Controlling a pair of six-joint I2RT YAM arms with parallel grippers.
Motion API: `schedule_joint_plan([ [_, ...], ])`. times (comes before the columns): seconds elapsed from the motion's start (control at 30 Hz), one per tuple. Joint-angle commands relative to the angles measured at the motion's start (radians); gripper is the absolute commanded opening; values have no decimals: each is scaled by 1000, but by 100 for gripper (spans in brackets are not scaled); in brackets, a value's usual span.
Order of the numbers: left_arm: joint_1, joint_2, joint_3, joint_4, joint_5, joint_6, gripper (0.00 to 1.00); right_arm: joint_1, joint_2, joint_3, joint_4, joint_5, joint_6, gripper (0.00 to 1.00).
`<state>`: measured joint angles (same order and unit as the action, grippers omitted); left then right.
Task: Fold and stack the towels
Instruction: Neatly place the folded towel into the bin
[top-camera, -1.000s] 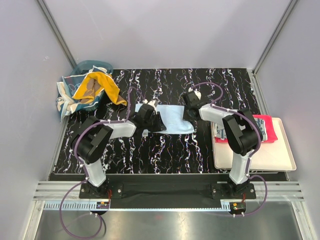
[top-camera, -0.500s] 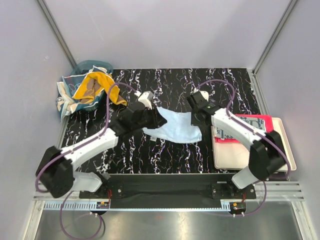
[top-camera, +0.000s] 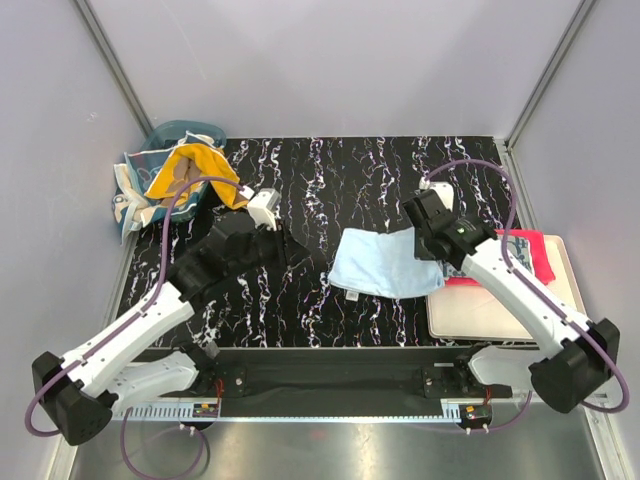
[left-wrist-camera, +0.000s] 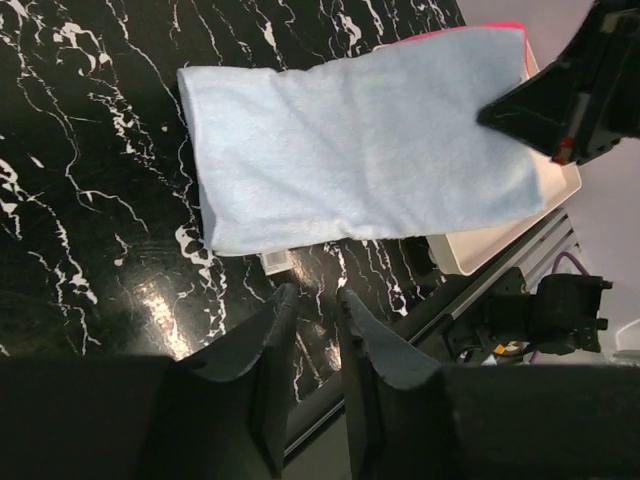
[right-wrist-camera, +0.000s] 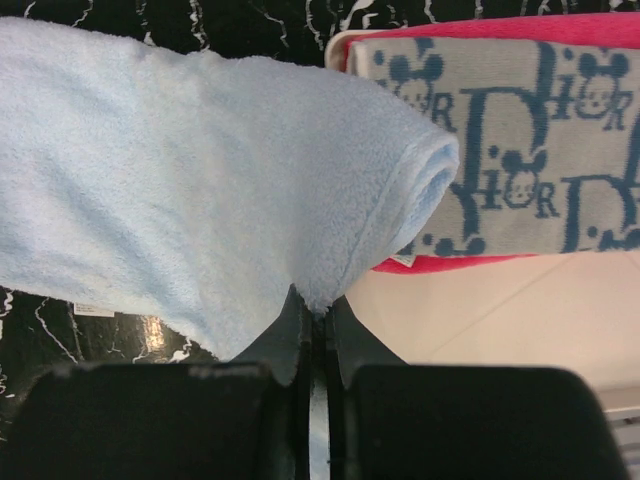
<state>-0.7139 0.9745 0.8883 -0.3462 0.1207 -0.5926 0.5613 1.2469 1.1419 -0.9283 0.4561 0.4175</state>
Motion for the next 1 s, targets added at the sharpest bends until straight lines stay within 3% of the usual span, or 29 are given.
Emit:
schedule_joint_plan([
  [0.0, -2, -25, 46, -57, 17, 70, 28, -26, -64, 44, -73, 88, -19, 0],
  [0.57, -4, -10, 80, -122, 68, 132, 28, -202, -159, 251, -159, 134, -148, 0],
  [0.97, -2, 3, 84, -117, 65, 145, 27, -219, -142, 366, -188, 159, -180, 0],
])
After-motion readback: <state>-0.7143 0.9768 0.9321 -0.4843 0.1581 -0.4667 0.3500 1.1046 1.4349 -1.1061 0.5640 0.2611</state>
